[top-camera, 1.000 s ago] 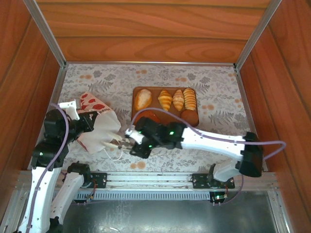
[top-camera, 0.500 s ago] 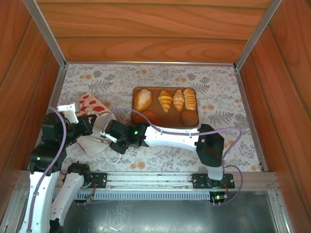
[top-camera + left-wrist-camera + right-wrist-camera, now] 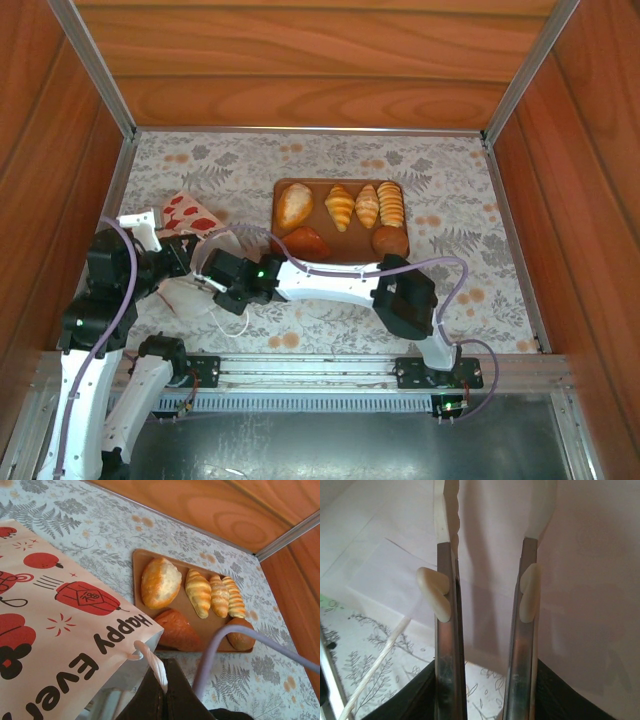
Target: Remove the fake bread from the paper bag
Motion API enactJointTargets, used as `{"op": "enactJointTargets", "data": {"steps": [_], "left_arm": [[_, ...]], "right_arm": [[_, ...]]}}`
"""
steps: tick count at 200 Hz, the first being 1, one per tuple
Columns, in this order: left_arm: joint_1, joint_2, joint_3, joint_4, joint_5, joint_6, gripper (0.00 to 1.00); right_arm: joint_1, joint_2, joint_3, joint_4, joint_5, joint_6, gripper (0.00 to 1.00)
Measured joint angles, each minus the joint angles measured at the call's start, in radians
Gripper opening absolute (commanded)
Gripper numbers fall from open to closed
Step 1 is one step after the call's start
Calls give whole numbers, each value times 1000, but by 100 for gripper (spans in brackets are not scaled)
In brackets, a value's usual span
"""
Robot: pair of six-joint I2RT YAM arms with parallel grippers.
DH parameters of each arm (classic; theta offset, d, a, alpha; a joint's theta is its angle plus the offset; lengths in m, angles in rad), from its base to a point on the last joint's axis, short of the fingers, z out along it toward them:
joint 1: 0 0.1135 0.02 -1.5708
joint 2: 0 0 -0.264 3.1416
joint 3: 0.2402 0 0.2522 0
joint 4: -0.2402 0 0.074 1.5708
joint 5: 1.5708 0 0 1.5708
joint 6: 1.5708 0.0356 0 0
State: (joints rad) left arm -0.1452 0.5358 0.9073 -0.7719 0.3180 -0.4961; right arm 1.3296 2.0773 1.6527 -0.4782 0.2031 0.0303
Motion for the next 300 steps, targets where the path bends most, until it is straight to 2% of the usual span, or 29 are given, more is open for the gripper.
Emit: {"op": "enactJointTargets", "data": {"steps": [172, 247, 300], "left_arm": [[0, 39, 35, -9, 0, -17, 0], [0, 42, 36, -2, -10, -18, 0], [0, 41, 36, 6, -11, -23, 0]], "right_arm": [[0, 220, 277, -53, 112, -122, 47], [0, 272, 346, -73, 145, -142, 42], [0, 275, 357, -78, 161, -153, 32]]}}
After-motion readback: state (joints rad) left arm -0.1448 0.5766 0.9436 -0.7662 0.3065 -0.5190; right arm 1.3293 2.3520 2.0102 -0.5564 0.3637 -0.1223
